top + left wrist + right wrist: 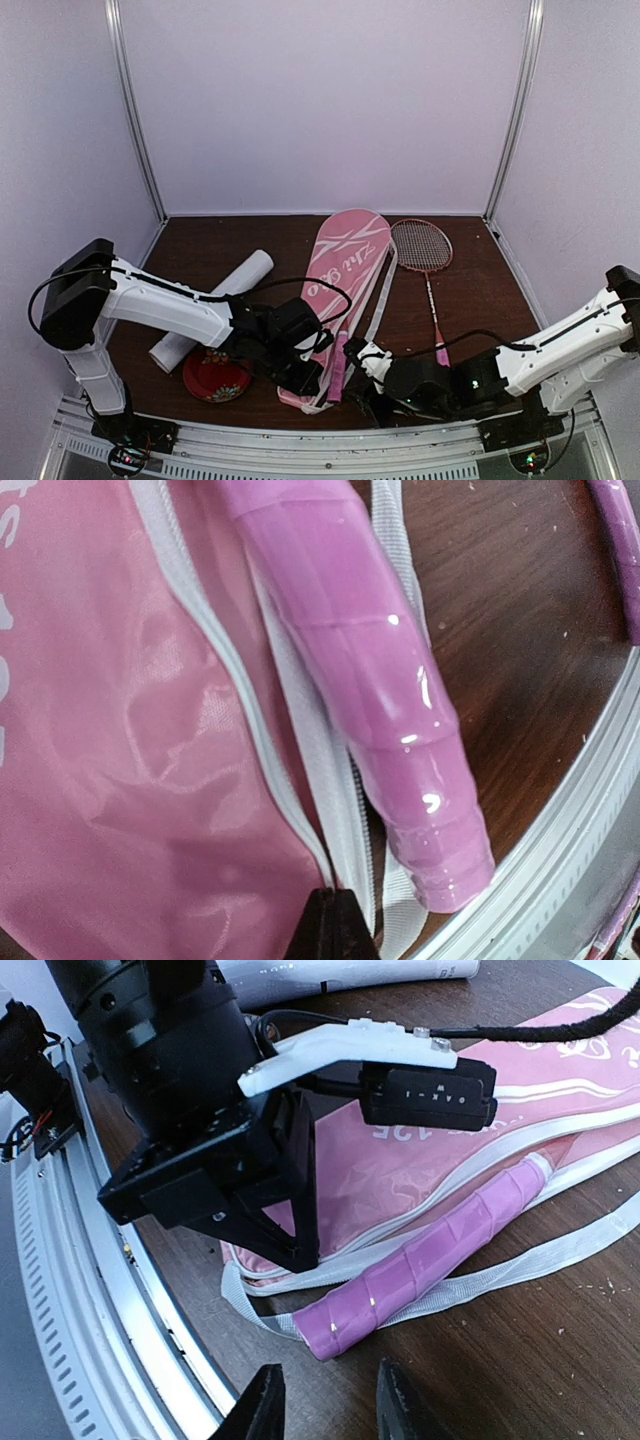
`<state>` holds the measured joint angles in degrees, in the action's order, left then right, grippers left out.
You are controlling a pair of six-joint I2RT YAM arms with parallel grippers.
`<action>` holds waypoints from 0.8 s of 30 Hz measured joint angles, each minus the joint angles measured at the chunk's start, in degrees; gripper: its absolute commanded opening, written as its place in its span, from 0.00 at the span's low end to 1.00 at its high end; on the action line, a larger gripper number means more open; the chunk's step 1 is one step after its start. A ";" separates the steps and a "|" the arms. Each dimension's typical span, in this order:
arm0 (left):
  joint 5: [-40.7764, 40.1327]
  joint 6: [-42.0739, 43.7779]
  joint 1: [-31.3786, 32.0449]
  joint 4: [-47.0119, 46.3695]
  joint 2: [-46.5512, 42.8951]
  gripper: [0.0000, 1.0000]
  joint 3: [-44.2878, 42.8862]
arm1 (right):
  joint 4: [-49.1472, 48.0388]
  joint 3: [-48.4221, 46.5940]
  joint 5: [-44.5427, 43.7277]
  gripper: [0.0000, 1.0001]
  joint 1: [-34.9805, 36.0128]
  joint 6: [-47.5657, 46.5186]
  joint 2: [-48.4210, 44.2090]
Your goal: Pack up the badminton gear
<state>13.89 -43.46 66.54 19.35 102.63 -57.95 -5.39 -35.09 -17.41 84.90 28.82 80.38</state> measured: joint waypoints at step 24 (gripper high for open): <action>-4.09 -3.58 0.07 2.97 0.24 0.27 -3.69 | -19.98 10.27 30.62 0.32 -18.10 38.05 3.98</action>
<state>9.80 -47.05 66.61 22.33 102.87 -61.65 -25.36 -24.82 13.21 66.81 66.87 84.36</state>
